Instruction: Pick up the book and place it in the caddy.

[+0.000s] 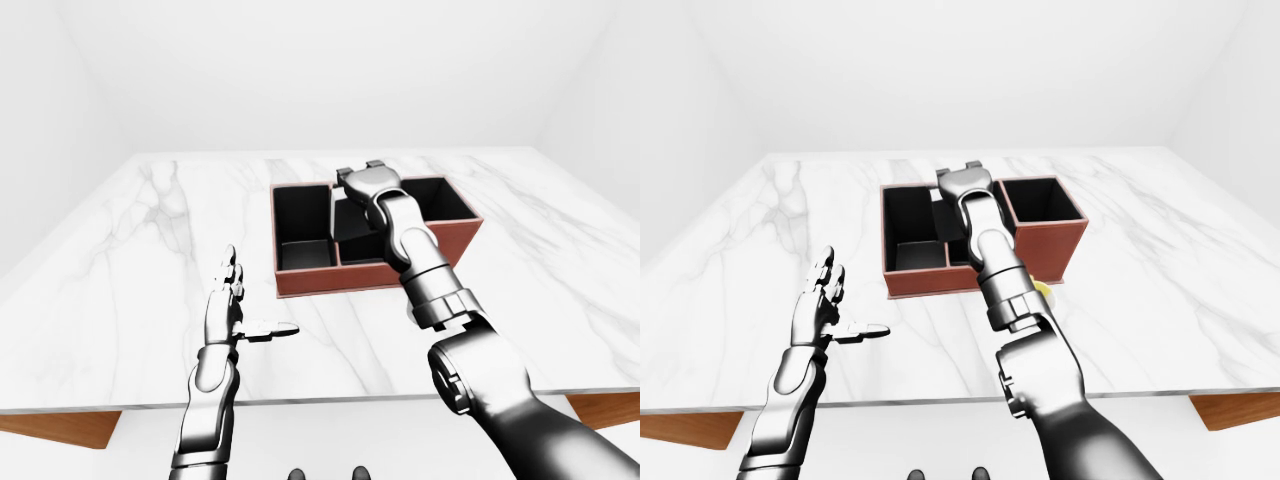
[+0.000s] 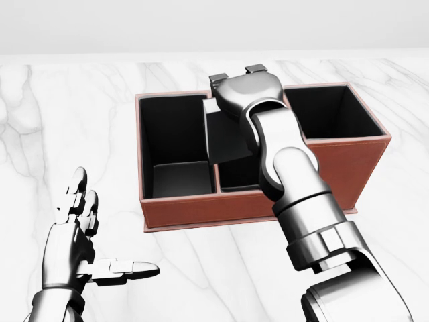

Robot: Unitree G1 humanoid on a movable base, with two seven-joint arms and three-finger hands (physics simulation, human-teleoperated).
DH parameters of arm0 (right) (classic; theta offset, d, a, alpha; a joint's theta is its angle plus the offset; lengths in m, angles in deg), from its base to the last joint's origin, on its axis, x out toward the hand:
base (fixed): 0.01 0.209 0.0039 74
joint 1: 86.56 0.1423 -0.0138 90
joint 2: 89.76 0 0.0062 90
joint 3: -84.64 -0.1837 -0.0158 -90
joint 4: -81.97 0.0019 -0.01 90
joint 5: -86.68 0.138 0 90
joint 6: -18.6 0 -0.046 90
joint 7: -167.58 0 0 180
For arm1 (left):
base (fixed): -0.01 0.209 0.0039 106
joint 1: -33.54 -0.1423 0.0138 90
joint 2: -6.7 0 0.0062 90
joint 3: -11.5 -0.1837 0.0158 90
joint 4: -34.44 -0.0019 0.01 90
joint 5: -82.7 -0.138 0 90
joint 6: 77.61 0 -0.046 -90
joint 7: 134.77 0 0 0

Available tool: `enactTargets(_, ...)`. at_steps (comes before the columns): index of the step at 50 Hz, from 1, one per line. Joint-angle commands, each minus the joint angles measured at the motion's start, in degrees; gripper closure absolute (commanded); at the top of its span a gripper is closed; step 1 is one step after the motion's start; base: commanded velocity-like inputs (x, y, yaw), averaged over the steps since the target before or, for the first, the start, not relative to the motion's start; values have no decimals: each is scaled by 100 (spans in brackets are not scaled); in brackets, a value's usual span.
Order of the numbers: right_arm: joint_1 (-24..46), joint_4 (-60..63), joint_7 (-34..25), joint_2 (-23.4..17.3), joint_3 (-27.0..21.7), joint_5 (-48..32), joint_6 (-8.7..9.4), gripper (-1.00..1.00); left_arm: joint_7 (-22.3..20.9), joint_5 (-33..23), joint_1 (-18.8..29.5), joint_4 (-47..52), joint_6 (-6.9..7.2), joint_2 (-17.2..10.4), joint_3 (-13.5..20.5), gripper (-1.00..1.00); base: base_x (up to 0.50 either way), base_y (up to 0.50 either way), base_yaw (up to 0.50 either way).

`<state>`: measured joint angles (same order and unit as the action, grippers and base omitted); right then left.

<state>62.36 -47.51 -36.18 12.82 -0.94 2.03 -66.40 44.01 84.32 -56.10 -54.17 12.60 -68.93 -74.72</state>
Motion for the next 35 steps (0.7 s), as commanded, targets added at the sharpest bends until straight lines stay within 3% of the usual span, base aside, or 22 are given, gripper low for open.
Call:
enactTargets(1, 123, -192, 311, -32, -4, -43, 0, 100, 2, 2, 14, -13, -4, -3, 6, -100, 0, 0, 0)
enactTargets(19, 201, -355, 418, -160, 61, -522, 0, 100, 10, -2, 2, 22, 20, 4, -6, -100, 0, 0, 0)
enactTargets(35, 48, -47, 2, -75, 40, -1371, 0, 100, 12, 2, -5, 16, 15, 4, -6, -100, 0, 0, 0)
